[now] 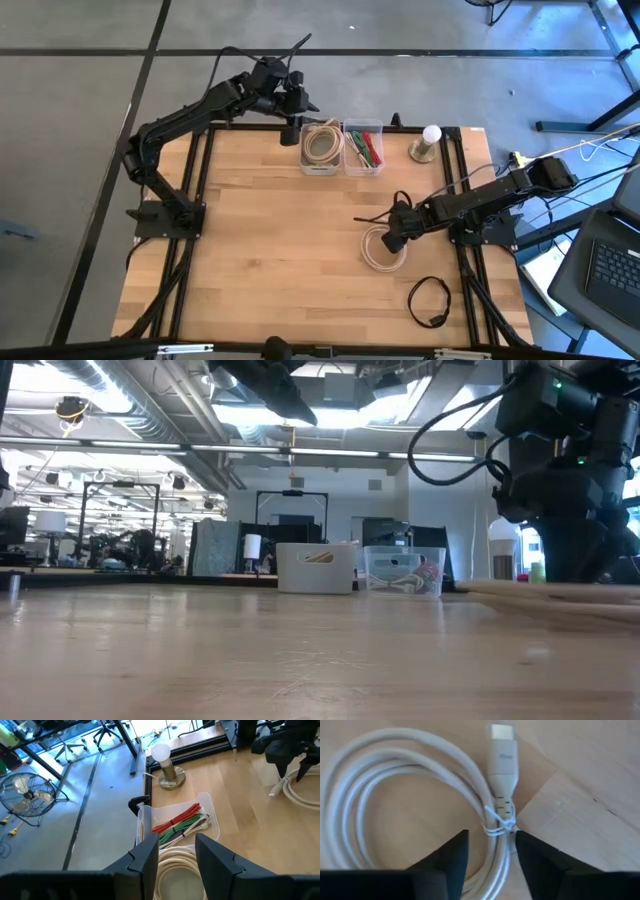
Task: Pick & Place USB Port
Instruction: Put the brown hdmi cable into the white bin
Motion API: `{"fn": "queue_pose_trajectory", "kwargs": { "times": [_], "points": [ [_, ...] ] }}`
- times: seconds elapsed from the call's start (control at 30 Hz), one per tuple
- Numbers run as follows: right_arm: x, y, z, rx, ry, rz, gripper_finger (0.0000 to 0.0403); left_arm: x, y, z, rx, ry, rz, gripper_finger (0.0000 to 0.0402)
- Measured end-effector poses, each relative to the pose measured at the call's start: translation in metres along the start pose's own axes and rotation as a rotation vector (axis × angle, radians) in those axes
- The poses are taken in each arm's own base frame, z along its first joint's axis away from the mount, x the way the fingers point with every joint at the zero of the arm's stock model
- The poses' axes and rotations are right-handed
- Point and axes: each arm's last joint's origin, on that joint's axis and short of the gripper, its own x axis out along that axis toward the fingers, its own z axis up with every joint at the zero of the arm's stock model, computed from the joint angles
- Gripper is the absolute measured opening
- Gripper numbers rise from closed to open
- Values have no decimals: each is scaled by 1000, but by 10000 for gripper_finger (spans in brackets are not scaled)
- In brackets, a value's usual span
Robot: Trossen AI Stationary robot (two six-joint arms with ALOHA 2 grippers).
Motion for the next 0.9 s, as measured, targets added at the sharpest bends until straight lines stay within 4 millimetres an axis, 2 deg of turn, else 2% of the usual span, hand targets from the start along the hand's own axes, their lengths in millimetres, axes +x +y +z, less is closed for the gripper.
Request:
{"fn": "queue_pose_trajectory", "kwargs": {
  "times": [0.1, 0.23, 0.4, 0.5, 0.63, 0.77, 0.9],
  "points": [
    [-2, 1, 1, 24, -11, -5, 126, 0, 0, 0, -28, 0, 0, 121],
    [-8, 10, 5, 26, -25, 18, 27, 0, 0, 0, -53, 0, -1, 121],
    [-36, 31, 19, 23, -127, -1, 10, 0, 0, 0, -53, 1, 0, 121],
    [-72, 46, 31, -25, -220, -62, 9, 0, 0, 0, -53, 1, 0, 121],
    [-140, 62, 47, -78, -368, -141, 9, 0, 0, -1, -61, 9, -7, 121],
    [-214, 62, 56, -104, -554, -210, 9, 0, -2, -1, -107, -19, -59, 121],
    [-270, 58, 63, -159, -766, -245, 9, -2, 1, 4, -193, -189, -262, 121]
  ]
}}
